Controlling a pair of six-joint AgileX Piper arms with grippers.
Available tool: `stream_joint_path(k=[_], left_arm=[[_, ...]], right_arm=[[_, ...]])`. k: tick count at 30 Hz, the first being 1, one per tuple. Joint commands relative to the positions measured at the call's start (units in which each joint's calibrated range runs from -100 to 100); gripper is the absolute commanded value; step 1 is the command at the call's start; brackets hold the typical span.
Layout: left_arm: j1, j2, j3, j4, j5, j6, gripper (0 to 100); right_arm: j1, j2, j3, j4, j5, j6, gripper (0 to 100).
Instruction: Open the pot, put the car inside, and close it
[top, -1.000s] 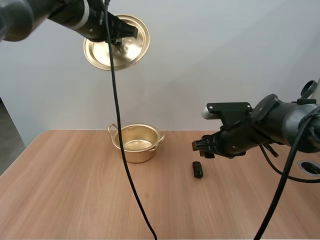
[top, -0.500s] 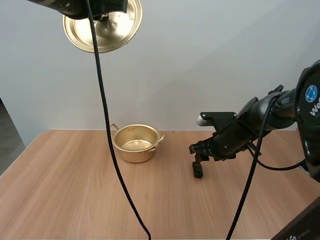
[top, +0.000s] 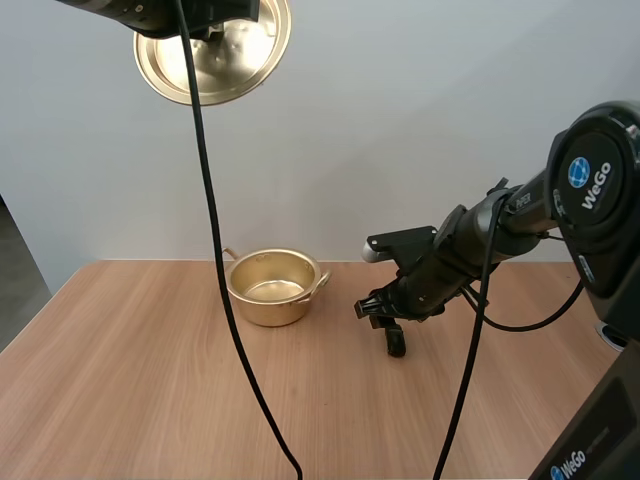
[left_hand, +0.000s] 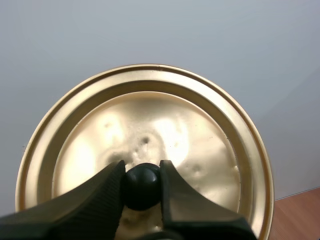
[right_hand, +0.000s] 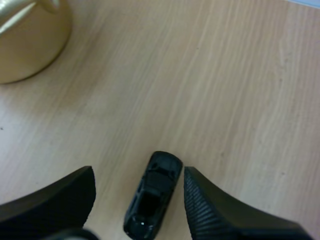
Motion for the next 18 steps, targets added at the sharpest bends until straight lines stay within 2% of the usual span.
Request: stream_joint_path(k=[1,7,10,12,13,14,16,17,18], left_arm=[[0.05,-0.3,0.1,0.0,-0.4,0.0,0],[0.05,-0.3,0.1,-0.1,-0.5,0.0,0],[0.05,-0.4,0.1,0.0,-0.5,0.0,0],[0.05,-0.4,0.1,0.0,-0.5,0.0,0],[0.05,-0.6,0.1,-0.1,-0.5,0.0,0],[0.05,-0.6,0.1,-0.1,-0.5,0.0,0],[0.05,-0.6,0.1,-0.1,-0.5,0.0,0],[0.05,-0.6,0.1,-0.1,-0.5,0.0,0],[0.05,-0.6,0.1,-0.1,-0.5,0.0,0]], right_arm=[[0.0,0.3,0.0,-1.7,-1.0,0.3,86],[0.1,3.5,0.0,-1.7,-1.8,-0.1,85],[0.1,5.4,0.0,-1.7,-1.8,-0.2,81],[0.1,6.4,0.0,-1.8,-1.8,-0.2,74],[0.1,6.6,0.0,-2.3,-1.6,-0.2,69],[0.1,6.8,0.0,-2.8,-1.6,-0.2,59],[0.1,6.8,0.0,-3.3,-1.6,-0.4,28],[0.1,6.8,0.0,-3.6,-1.6,-1.6,2],[0.1,6.6,0.0,-3.6,-2.7,-2.6,0]])
